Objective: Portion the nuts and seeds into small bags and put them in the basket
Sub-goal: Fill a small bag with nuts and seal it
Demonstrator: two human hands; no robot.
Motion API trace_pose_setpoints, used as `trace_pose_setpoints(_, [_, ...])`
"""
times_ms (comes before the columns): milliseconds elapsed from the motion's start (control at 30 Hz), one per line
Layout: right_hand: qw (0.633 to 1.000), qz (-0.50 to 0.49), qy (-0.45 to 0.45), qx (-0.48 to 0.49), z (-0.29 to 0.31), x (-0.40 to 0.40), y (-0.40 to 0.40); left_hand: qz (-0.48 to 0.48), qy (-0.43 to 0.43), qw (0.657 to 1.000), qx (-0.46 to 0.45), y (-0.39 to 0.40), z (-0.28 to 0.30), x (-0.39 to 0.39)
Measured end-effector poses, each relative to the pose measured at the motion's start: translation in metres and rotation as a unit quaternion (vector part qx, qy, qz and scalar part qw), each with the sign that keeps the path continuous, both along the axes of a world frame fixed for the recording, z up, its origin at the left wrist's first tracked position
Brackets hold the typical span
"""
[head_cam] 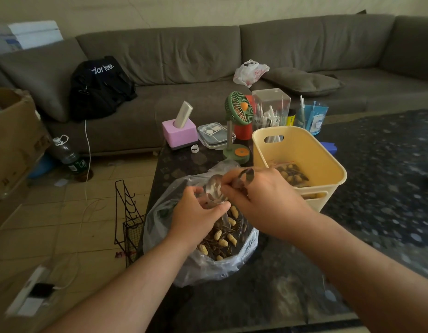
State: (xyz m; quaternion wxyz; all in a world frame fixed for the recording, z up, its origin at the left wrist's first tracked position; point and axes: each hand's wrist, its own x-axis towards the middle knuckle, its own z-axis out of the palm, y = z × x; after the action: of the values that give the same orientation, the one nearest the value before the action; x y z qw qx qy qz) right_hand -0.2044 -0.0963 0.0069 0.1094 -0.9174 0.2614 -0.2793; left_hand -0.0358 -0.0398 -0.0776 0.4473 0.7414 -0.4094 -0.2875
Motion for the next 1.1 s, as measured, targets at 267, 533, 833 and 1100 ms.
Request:
trace_pose_setpoints(267, [0.999, 0.003, -0.021, -0.032, -0.001, -0.002, -0.003, -0.049, 0.040, 0.998, 0.005, -0.003, -0.004, 0.000])
trace_pose_setpoints(533, [0.996, 0.028, -0.076, -0.049, 0.004, -0.009, -0.007, -0.009, 0.046, 0.998, -0.030, -0.001, -0.002, 0.008])
trace_pose_setpoints(833, [0.986, -0.050, -0.153, -0.050, -0.007, -0.015, -0.005, 0.013, -0.129, 0.990, -0.047, 0.008, 0.012, 0.029])
trace_pose_setpoints(1100, [0.977, -0.103, 0.080, 0.171, -0.022, -0.009, -0.001, 0.020, -0.128, 0.991, -0.016, 0.006, 0.008, 0.051])
